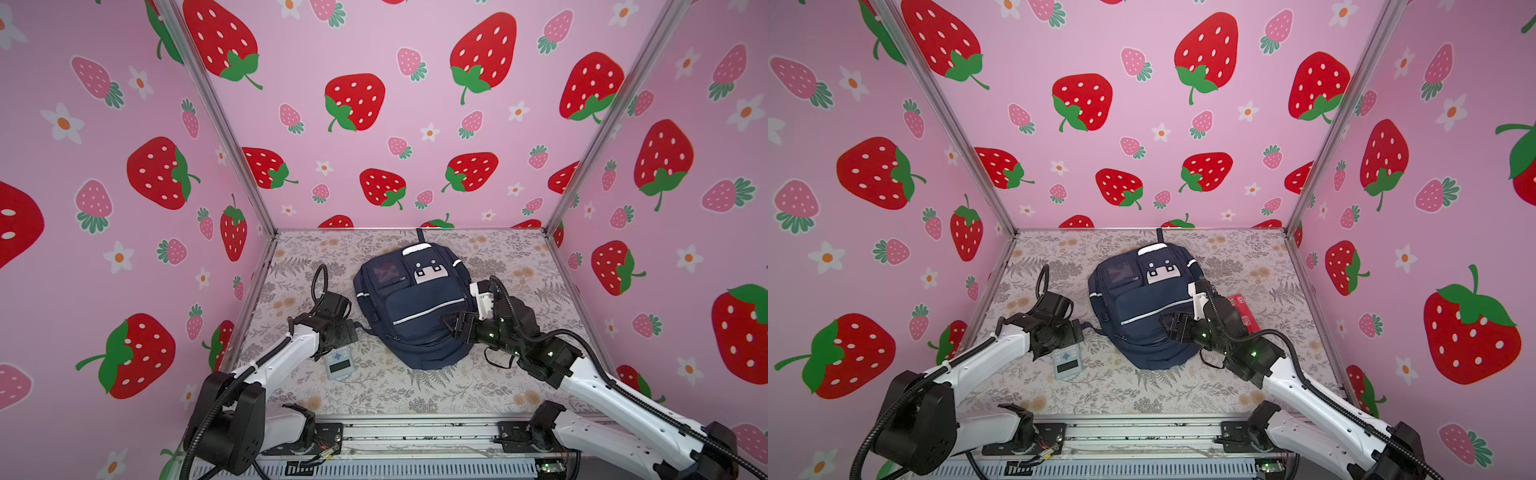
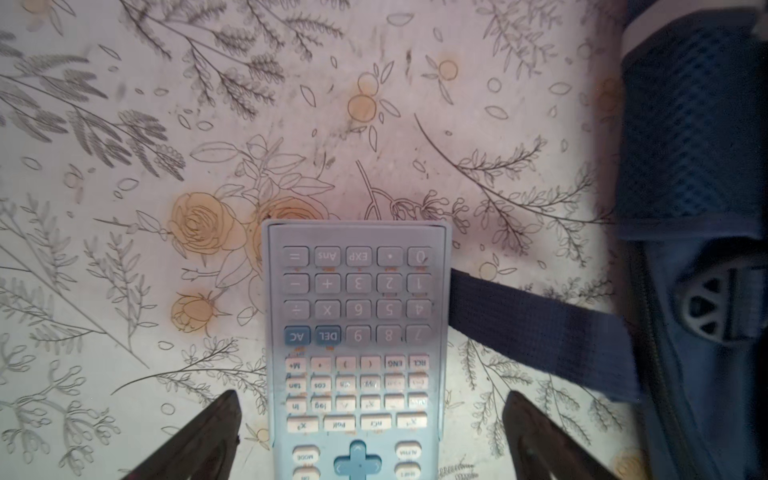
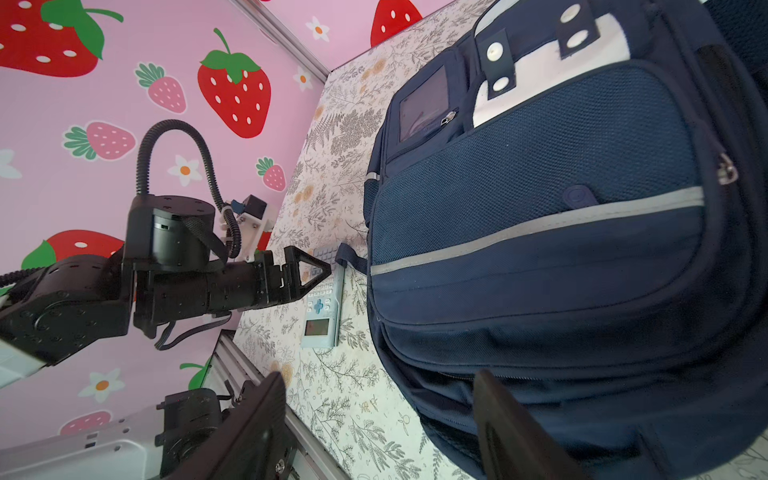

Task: Pack the student bag

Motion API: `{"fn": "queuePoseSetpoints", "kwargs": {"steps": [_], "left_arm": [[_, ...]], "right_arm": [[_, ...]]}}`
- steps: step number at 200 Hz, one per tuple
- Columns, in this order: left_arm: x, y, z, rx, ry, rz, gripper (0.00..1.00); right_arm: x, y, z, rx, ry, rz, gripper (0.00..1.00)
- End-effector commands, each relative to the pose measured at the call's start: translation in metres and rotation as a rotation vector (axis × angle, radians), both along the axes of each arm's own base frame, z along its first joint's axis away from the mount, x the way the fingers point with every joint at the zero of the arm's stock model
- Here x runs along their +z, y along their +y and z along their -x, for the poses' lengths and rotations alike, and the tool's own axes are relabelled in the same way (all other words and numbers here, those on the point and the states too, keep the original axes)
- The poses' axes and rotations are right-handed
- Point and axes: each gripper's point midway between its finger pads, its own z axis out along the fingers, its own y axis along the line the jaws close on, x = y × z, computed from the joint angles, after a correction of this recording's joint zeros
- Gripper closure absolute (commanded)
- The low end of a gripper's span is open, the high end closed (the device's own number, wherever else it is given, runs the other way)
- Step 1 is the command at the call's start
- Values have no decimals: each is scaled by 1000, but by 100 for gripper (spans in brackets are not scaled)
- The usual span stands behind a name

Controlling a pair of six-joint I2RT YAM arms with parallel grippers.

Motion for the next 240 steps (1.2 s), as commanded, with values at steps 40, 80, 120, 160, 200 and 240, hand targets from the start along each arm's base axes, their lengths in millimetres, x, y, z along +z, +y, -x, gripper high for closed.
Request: {"fn": "queuePoseSetpoints", "kwargs": {"steps": [40, 80, 120, 160, 200, 240], "left_arm": [[-28, 2, -6, 62, 63, -11, 3], [-32, 5, -6, 71, 68, -16, 10], [-32, 2, -3, 60, 79, 6, 23], [-3, -12, -6, 42, 0, 108, 32], [55, -43, -5, 10, -135, 328, 35], [104, -79, 2, -62, -252, 575, 39]], "right_arm": [[2, 19, -4, 6, -13, 7, 27], [2, 23, -1, 16, -10, 14, 27], [3, 24, 0, 14, -11, 10, 27], [9, 39, 6, 77, -38, 0, 27], [20, 95, 37, 272, -123, 17, 28], [17, 143, 61, 420, -120, -12, 32]]}}
